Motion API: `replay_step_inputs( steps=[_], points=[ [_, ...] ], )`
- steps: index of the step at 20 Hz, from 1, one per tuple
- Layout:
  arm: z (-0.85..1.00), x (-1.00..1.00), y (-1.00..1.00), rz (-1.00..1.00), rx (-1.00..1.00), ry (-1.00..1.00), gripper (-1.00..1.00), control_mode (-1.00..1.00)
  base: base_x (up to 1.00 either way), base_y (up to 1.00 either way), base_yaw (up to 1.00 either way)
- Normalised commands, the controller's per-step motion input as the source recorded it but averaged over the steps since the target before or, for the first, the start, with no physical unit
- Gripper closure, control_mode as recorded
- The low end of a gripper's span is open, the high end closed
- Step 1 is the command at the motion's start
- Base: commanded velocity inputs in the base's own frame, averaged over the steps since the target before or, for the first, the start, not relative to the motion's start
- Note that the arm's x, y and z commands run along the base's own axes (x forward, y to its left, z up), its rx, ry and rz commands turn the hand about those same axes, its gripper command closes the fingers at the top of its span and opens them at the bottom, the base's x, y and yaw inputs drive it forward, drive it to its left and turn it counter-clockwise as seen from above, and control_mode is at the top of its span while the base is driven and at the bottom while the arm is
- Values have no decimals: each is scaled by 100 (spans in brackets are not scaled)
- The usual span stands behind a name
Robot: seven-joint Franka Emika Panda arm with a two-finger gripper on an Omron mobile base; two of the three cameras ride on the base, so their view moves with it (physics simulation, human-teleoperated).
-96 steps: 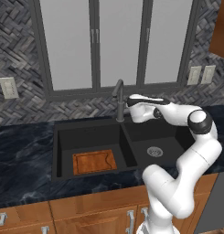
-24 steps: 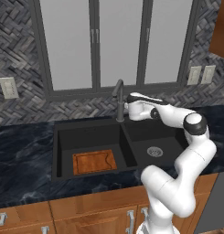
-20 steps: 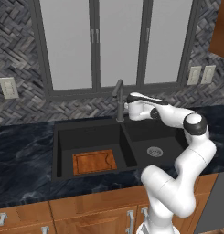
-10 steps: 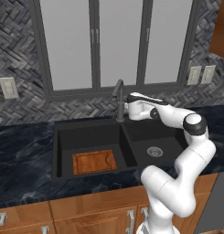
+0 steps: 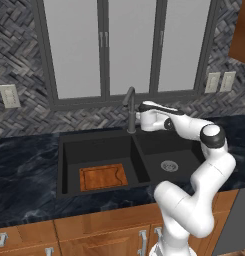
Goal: Turn on the sink faucet with hot water and rinse the cutting board for ten seconds, then turn off the faucet. Push the cutting board to reach the water if necessary.
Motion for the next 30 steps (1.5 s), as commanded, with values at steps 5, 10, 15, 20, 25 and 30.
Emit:
replay_step_inputs(
  steps=[5, 10, 15, 20, 25, 30],
  points=[
    [0, 4, 0, 0, 0, 0, -100, -100, 0, 0, 0],
    [0, 2, 0, 0, 0, 0, -100, -100, 0, 0, 0],
    [0, 0, 0, 0, 0, 0, -100, -100, 0, 0, 0],
    [0, 1, 0, 0, 0, 0, -100, -100, 0, 0, 0],
    [0, 1, 0, 0, 0, 0, -100, -100, 0, 0, 0],
    [0, 1, -2, 0, 0, 0, -100, -100, 0, 0, 0]
  ],
)
